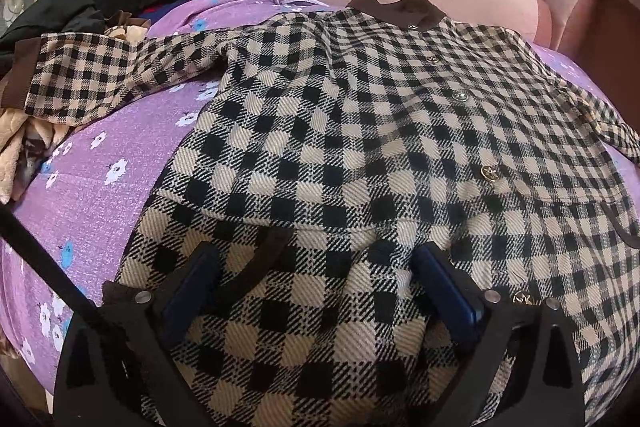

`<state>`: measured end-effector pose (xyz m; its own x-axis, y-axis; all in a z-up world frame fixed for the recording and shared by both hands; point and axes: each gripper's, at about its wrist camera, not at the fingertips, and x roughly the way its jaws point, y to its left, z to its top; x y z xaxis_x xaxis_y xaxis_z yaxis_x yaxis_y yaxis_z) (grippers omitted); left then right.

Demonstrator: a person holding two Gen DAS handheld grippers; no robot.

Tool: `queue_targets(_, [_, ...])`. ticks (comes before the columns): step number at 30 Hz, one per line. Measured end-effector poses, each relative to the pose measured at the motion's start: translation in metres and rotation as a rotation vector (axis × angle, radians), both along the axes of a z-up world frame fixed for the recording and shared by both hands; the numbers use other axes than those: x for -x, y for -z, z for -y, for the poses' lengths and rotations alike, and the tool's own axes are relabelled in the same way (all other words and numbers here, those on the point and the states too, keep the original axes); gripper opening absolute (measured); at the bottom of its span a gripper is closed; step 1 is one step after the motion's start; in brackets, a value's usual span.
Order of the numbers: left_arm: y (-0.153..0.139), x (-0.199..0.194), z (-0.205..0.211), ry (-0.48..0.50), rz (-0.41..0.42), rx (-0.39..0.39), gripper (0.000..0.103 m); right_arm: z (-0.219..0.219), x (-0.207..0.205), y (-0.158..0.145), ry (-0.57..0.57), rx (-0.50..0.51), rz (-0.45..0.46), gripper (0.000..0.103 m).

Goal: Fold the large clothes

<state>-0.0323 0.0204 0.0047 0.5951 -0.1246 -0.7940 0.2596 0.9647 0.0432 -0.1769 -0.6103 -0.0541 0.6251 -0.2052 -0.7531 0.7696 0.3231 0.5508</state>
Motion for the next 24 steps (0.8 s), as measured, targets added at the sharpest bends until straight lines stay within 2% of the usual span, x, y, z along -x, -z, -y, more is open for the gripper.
queue_targets(5, [0.001,-0.002,0.004,-0.016,-0.005,-0.008,0.103,0.012,-0.021,0.001,0.015,0.001,0.039,0.06])
queue_targets(8, [0.001,-0.004,0.001,-0.006,-0.006,-0.005,0.103,0.018,-0.028,-0.003,-0.041,-0.021,0.078,0.005])
queue_targets(12, [0.001,-0.006,0.0,-0.004,-0.011,0.005,0.103,0.026,-0.005,-0.03,0.051,0.089,0.073,0.004])
queue_targets(15, [0.0,-0.006,0.001,-0.005,-0.014,0.012,0.103,0.029,0.006,-0.037,0.108,0.105,0.077,0.003])
queue_targets(19, [-0.004,-0.002,0.0,-0.002,-0.028,0.031,0.103,0.017,-0.002,-0.043,0.059,0.123,0.082,0.003])
queue_targets(24, [-0.035,0.005,-0.015,-0.018,-0.029,0.135,0.103,-0.018,-0.026,-0.065,-0.061,0.221,0.051,0.003])
